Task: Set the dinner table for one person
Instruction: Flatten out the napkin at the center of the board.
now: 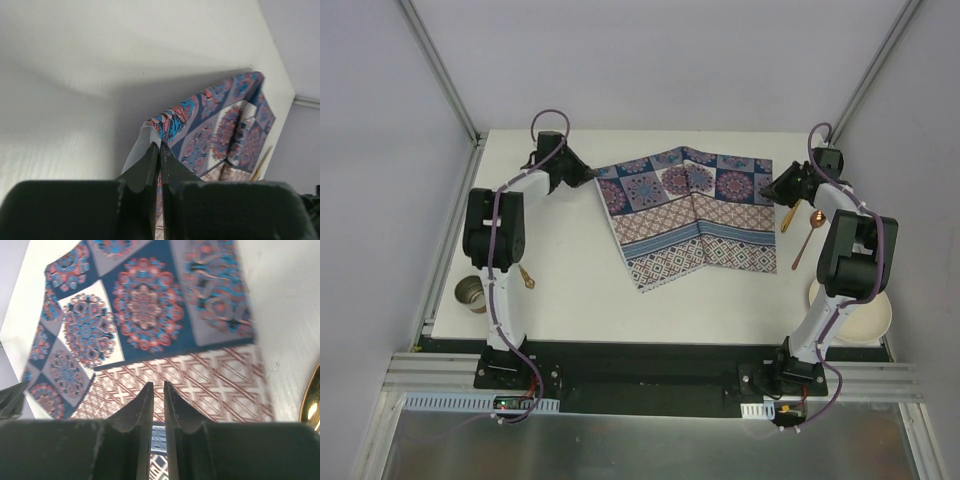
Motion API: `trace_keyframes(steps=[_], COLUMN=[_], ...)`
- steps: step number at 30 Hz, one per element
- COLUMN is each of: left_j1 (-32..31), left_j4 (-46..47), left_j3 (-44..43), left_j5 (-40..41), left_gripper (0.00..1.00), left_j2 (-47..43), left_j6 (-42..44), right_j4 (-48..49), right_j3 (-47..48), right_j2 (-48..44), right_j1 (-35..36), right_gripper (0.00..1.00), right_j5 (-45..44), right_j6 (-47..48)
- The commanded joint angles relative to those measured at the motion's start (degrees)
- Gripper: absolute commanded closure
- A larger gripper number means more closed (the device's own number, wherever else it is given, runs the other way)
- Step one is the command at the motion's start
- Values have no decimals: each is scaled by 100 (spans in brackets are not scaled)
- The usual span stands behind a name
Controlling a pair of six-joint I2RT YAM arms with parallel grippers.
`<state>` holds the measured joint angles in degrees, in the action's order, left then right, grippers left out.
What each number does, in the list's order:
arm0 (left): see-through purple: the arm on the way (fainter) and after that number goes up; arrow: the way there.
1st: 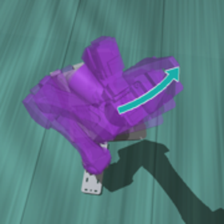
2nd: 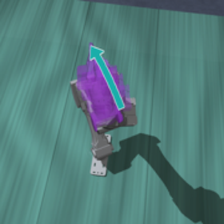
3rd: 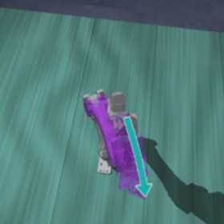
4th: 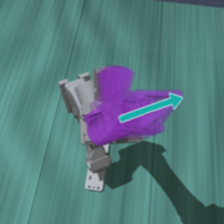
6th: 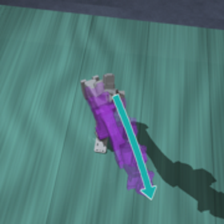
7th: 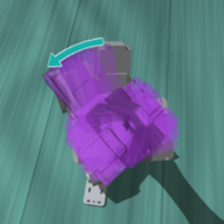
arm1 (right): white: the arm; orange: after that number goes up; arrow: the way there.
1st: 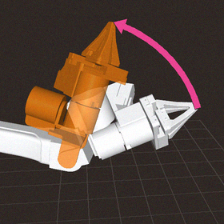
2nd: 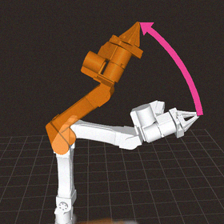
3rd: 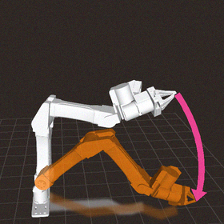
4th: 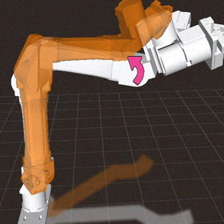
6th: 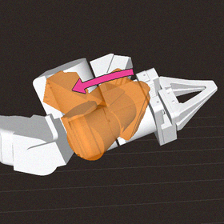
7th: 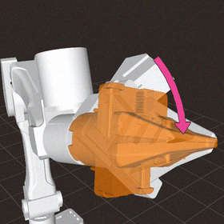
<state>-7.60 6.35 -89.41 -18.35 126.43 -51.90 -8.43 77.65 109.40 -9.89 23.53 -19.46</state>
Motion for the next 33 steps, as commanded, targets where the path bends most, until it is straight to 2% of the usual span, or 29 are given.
trace_keyframes(steps=[1,5,10,17,19,21,23,30,31,32,33], left_j1=[477,724,1084,1111,1102,1102,1085,997,979,944,935], left_j4=[-11,-256,-529,-538,-538,-538,-538,-538,-538,-538,-538], left_j3=[318,249,116,64,-67,-86,-68,-95,-112,-121,-121], left_j5=[595,675,569,280,26,-28,-29,156,165,165,182], left_gripper=[100,100,100,100,84,63,57,48,44,32,31], left_j2=[-1602,-2288,-2614,-2300,-2115,-1973,-1947,-2157,-2175,-2228,-2254], left_j6=[180,478,663,647,611,488,523,830,857,918,953], right_j4=[280,394,535,517,509,509,500,447,464,473,465], right_j3=[-232,-460,-610,-645,-689,-751,-768,-637,-593,-558,-488], right_j2=[-393,-534,-622,-709,-754,-798,-798,-570,-456,-394,-324], right_j1=[-22,-13,92,330,400,479,619,1418,1663,1788,1911], right_gripper=[84,84,84,84,84,84,84,83,83,82,82], right_j5=[187,240,337,363,337,337,345,214,187,170,143], right_j6=[-31,-75,-145,-128,-110,-84,-93,-57,-66,-58,-49])
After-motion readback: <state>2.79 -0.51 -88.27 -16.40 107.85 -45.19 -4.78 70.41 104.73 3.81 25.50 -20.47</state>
